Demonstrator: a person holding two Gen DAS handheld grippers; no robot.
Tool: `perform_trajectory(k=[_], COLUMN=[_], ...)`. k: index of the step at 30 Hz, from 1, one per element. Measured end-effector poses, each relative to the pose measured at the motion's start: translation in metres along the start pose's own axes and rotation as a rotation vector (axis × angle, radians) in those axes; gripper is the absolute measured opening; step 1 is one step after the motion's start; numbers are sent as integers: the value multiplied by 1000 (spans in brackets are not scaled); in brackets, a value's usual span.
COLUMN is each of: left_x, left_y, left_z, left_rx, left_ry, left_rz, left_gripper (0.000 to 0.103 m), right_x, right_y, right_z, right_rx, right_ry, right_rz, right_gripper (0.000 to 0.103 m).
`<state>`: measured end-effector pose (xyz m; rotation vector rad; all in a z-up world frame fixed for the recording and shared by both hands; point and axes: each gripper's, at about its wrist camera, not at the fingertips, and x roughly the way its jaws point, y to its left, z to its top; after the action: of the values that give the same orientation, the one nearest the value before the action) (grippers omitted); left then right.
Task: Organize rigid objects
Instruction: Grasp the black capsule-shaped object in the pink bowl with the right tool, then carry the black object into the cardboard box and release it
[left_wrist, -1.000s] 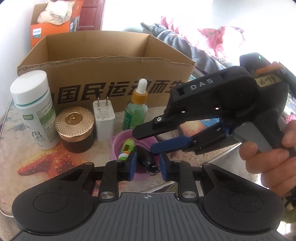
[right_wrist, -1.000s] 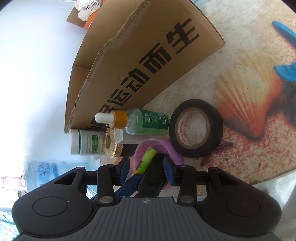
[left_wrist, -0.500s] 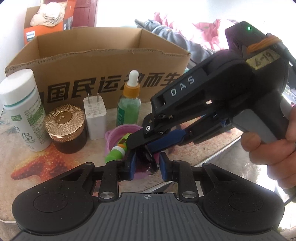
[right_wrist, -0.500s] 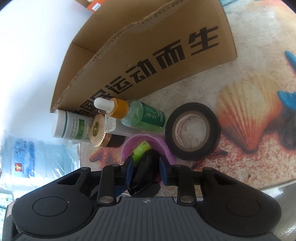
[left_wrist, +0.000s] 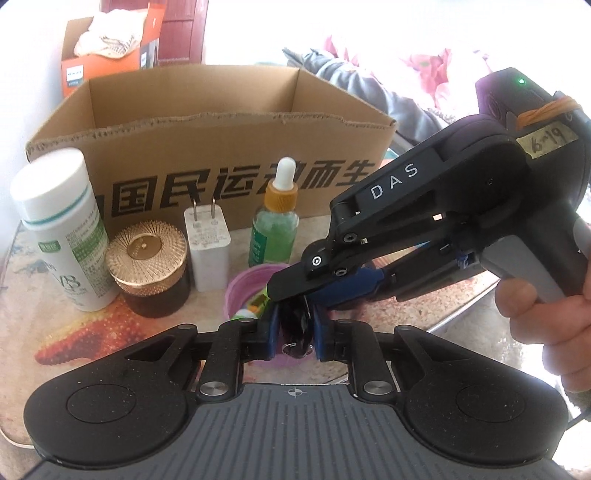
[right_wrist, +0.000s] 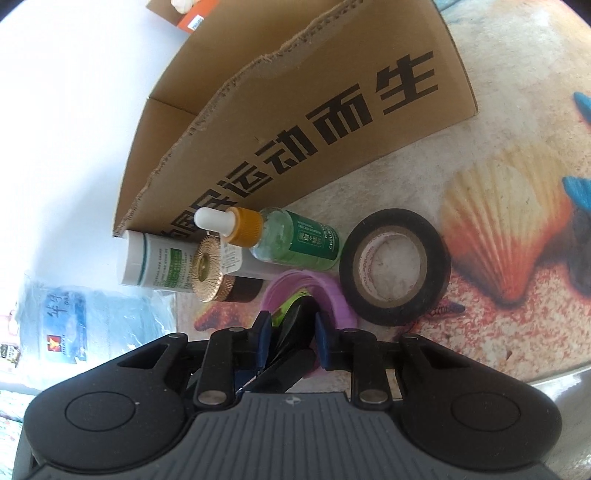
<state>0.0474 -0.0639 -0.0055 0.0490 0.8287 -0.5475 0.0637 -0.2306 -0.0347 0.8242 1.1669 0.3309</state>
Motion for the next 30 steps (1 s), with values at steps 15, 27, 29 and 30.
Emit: perform_trajectory(k=[15, 27, 29, 30], left_x=[-82, -21, 0, 12], left_y=[-10, 53, 66, 71], left_z=[54, 156, 163, 167], left_rx=[98, 53, 41, 32], left_ry=[-207, -25, 49, 84], left_rz=[108, 148, 157, 162], left_gripper=[17, 17, 16, 16], right_x=[-70, -1, 25, 37], right_y=[84, 127, 121, 117], right_z=[7, 128, 147, 155], right_rx=[-205, -173, -132, -115], right_ry=[-192, -69, -13, 13], right_rz=[163, 112, 83, 68], right_gripper=[28, 27, 27, 27])
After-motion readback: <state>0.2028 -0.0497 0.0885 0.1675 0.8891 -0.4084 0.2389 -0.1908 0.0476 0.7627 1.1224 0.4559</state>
